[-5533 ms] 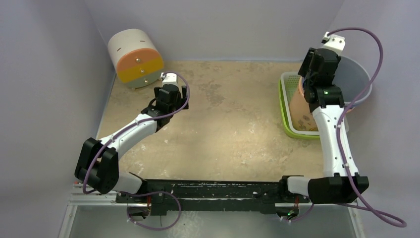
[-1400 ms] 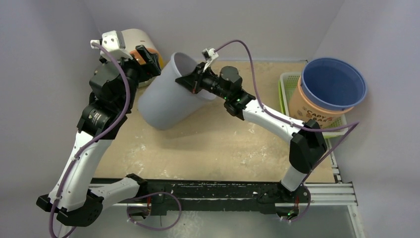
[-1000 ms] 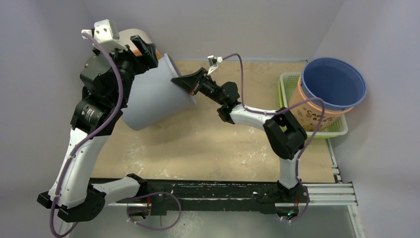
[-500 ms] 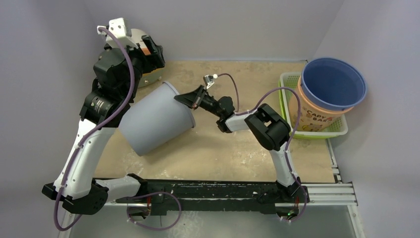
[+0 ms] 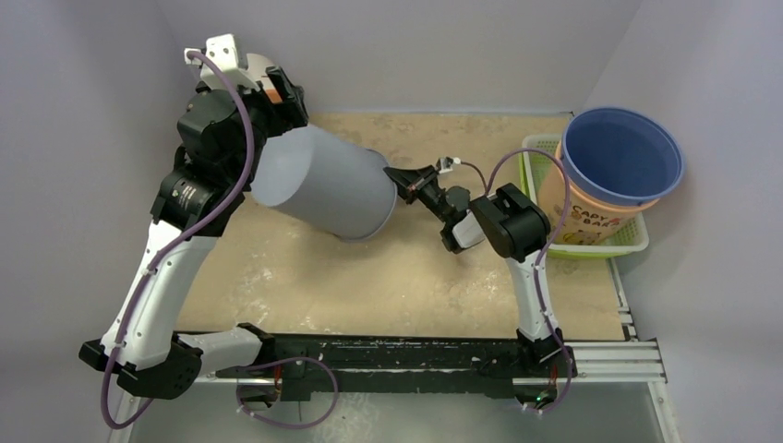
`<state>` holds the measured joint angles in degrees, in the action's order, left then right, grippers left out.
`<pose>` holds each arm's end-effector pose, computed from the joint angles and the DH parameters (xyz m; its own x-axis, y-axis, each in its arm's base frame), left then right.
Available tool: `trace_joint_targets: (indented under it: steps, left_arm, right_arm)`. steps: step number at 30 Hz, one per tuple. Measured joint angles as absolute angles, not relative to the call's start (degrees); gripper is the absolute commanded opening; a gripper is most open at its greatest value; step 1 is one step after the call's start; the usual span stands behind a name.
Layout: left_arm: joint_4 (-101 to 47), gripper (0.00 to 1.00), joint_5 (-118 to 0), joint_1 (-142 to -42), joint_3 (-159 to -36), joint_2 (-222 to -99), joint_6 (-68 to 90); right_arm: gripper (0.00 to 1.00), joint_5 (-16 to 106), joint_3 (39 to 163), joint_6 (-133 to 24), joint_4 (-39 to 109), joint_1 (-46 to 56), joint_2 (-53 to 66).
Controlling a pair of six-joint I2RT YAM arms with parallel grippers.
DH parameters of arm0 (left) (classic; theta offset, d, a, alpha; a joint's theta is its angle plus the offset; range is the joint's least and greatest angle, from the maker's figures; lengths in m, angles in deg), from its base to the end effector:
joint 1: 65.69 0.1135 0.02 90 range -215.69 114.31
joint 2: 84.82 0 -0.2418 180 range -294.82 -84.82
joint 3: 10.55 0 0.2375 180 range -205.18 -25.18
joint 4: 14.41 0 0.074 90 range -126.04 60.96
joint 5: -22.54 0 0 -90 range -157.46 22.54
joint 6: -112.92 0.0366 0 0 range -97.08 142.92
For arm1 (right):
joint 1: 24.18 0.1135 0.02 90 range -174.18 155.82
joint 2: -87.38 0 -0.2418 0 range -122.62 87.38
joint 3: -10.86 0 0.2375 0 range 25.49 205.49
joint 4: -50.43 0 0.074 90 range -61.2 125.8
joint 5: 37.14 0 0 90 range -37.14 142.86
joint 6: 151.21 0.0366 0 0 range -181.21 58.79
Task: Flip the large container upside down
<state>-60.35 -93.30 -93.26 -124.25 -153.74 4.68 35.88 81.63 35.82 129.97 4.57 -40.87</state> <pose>0.1922 -0.0824 0.5042 -0.0265 -0.3039 -0.9523 0.0231 0.9522 -0.3046 0.3441 0.2010 0.1441 -0.7324 0.6809 0.0046 -0.2415 -0.2660 0.9332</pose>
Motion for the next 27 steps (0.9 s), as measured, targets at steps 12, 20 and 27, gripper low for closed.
trace_joint_targets:
  steps: [12, 20, 27]
  left_arm:
    - [-59.76, 0.8, -93.41, -93.26, -119.64, -153.66, 4.74]
    - [-58.71, 0.8, -93.37, -93.26, -116.51, -153.57, 4.72]
    - [-58.25, 0.8, -93.26, -93.26, -114.19, -153.57, 4.7]
  right_arm:
    - [0.11, 36.76, 76.56, 35.52, 129.88, 3.26, -43.82]
    - [0.17, 35.97, 77.28, 18.12, 117.34, 3.65, -33.59]
    - [0.27, 37.41, 78.28, 6.25, 98.76, 3.61, -33.77]
